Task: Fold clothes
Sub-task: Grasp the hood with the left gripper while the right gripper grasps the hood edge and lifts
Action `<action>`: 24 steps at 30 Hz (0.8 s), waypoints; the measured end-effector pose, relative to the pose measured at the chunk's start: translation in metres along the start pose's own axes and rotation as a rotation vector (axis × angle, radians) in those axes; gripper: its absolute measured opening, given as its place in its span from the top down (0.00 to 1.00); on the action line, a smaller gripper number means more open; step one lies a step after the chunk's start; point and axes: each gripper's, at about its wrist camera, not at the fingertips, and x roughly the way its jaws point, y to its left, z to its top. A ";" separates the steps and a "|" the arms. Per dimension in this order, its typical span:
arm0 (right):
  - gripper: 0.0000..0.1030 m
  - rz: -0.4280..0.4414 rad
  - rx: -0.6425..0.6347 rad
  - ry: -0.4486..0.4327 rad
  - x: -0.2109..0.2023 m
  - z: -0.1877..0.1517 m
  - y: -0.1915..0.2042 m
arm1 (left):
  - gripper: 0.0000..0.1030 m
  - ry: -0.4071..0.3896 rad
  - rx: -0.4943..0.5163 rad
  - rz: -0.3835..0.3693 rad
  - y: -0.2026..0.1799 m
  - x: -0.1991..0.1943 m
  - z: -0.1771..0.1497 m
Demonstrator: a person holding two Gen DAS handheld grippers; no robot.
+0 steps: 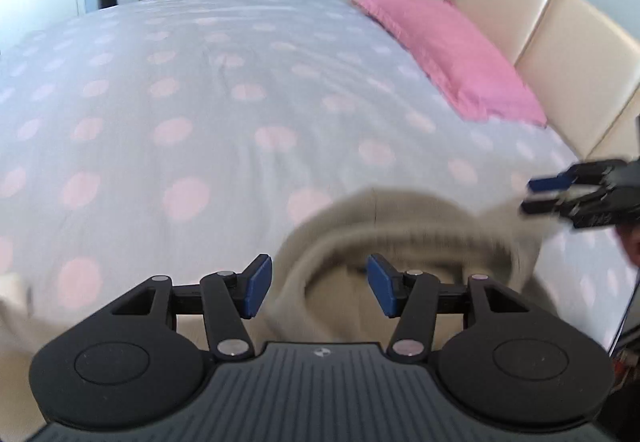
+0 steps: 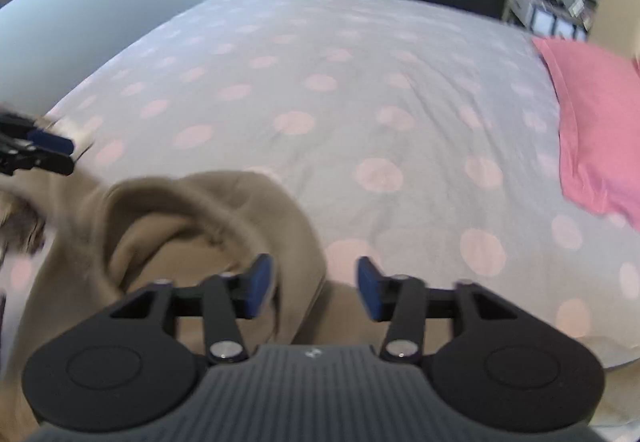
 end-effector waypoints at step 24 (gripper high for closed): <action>0.87 0.288 0.043 0.140 0.115 0.042 -0.018 | 0.92 0.222 -0.022 -0.241 0.044 0.136 0.006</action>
